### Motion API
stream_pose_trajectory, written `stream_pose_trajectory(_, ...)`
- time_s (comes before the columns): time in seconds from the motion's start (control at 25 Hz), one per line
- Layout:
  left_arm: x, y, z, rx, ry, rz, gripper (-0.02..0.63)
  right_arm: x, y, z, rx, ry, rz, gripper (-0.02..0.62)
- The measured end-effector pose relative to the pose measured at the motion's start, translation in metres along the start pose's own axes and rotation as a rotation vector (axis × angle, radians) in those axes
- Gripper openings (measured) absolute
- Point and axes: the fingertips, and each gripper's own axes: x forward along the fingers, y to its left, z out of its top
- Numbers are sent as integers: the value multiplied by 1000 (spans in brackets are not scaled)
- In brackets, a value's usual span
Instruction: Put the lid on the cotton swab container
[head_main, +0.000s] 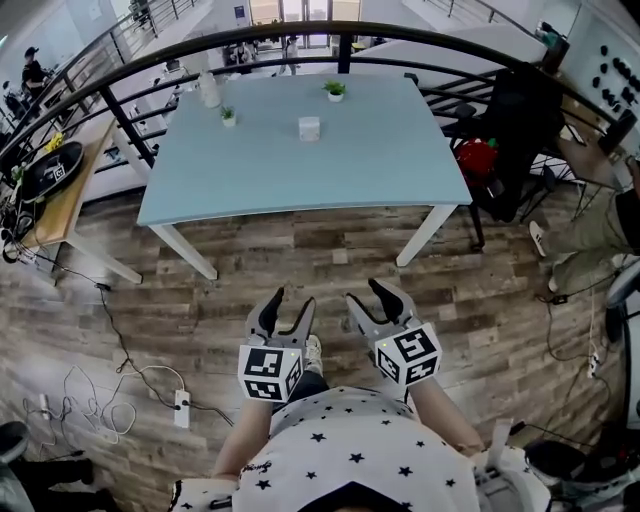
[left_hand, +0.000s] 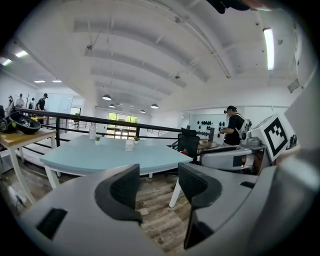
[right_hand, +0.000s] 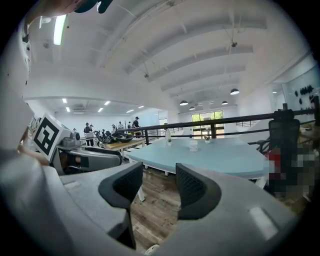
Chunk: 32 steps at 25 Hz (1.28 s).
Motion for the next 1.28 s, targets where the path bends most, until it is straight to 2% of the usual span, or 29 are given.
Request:
stream_pose_trajectory(0.36,72,67,40,2,6,-27,219,95,-32,43,4,-4,-3,189)
stream_pose_trajectory(0.76,136,129,66,16,8,-39,219,181,-60,68,5,-4,1,189)
stream_pose_trajectory(1.28,182,182,78,5,22,-20,219,239,-84,81,-8,14,-17,189)
